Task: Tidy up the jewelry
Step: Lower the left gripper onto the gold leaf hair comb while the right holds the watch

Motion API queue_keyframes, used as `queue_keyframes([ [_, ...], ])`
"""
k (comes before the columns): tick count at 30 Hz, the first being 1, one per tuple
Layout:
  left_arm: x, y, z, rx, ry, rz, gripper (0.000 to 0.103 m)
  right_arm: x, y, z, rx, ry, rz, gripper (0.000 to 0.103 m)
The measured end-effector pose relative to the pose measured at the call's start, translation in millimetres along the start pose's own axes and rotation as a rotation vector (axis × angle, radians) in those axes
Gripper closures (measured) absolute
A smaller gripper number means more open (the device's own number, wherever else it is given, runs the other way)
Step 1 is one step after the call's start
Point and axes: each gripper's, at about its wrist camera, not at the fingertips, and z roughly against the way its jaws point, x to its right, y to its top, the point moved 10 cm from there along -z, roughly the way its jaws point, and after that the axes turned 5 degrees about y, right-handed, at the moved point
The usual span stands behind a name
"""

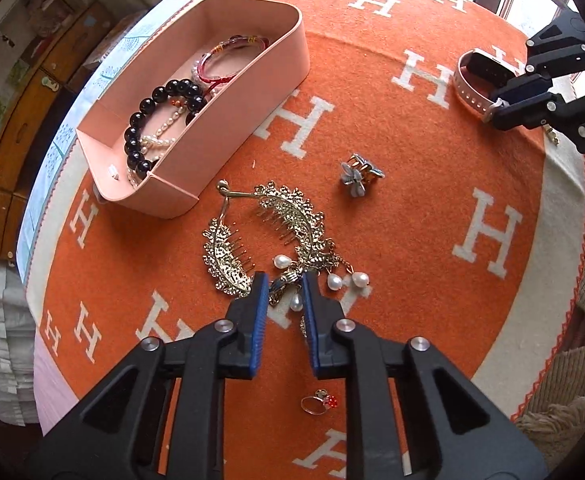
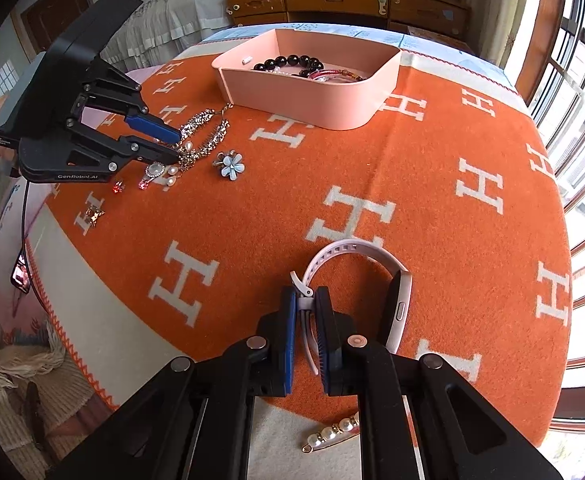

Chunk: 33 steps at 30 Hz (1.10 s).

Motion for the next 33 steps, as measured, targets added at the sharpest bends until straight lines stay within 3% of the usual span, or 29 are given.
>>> queue_keyframes([
  [6,-11,9,-8,-0.095,-0.067,0.109,0.089,2,0,-3,0.004,0.023,-0.021,0.093],
  [16,-3,13,-17,-0.139,-0.055,-0.084,0.088,3,0,-3,0.01,0.036,-0.029,0.093],
  [23,-12,18,-24,-0.241,-0.094,-0.11,0.088,7,0,-2,0.019,0.04,-0.047,0.093],
  [30,-9,31,-25,-0.234,-0.055,-0.188,0.088,8,1,-2,0.028,0.047,-0.061,0.093],
  [33,-7,32,-22,-0.245,-0.07,-0.128,0.092,9,2,-2,0.032,0.051,-0.069,0.093],
])
